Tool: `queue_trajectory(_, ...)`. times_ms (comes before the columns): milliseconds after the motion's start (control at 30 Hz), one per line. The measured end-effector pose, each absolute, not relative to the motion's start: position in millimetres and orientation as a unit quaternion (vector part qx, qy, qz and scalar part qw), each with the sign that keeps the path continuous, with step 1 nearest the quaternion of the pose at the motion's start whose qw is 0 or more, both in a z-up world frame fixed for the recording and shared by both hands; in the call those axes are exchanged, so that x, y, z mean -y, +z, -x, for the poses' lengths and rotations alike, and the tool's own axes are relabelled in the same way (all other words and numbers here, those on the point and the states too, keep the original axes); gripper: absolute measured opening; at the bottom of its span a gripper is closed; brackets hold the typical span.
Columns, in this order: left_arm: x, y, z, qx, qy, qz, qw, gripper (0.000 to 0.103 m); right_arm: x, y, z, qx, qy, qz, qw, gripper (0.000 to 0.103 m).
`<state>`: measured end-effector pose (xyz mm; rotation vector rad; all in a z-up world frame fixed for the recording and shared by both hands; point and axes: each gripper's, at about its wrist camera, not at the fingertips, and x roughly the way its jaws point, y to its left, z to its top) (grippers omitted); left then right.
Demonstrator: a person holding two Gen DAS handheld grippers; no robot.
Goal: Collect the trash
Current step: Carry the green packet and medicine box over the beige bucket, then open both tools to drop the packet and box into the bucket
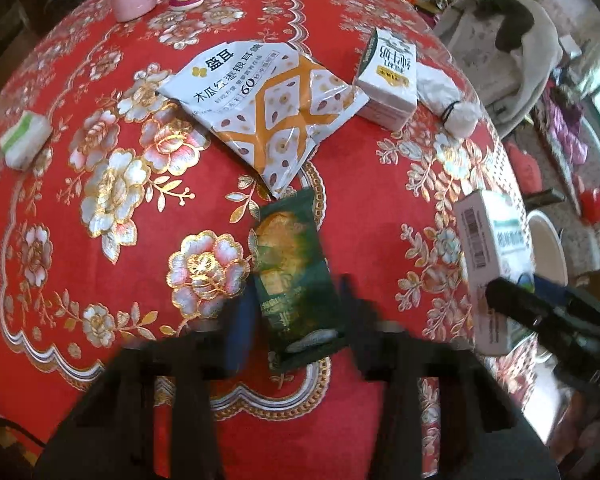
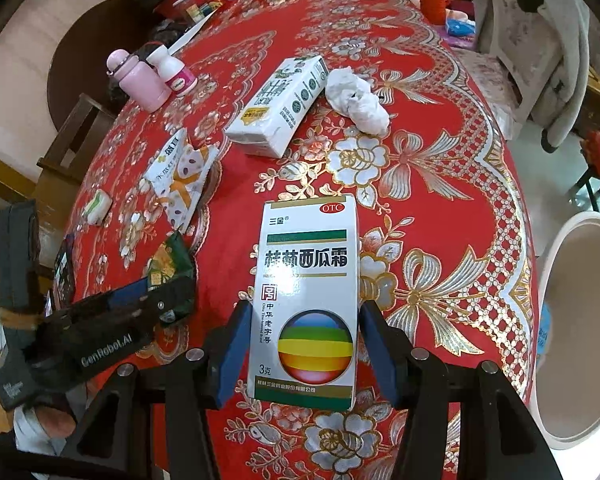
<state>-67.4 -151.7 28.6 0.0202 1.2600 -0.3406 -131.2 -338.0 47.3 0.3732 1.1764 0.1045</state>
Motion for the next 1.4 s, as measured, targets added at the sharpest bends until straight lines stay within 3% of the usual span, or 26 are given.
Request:
queue_trajectory(167,145,36,62,-0.590,-0.185,0.021,0.786,0.006,342,50,131,-0.546,0.048,-0.177,0.817,0.053)
queue_trajectory(800,199,75,72,-0.555,-0.265,-0.008,0.789,0.004,371,68,159,-0.519,-0.001,-0.199,0.832,0.053)
queue_trajectory(1400,336,73,91,-0.554,-0.367,-0.040,0.746,0.004,478,61,220,-0.503,-0.119,-0.249,0.819,0.053)
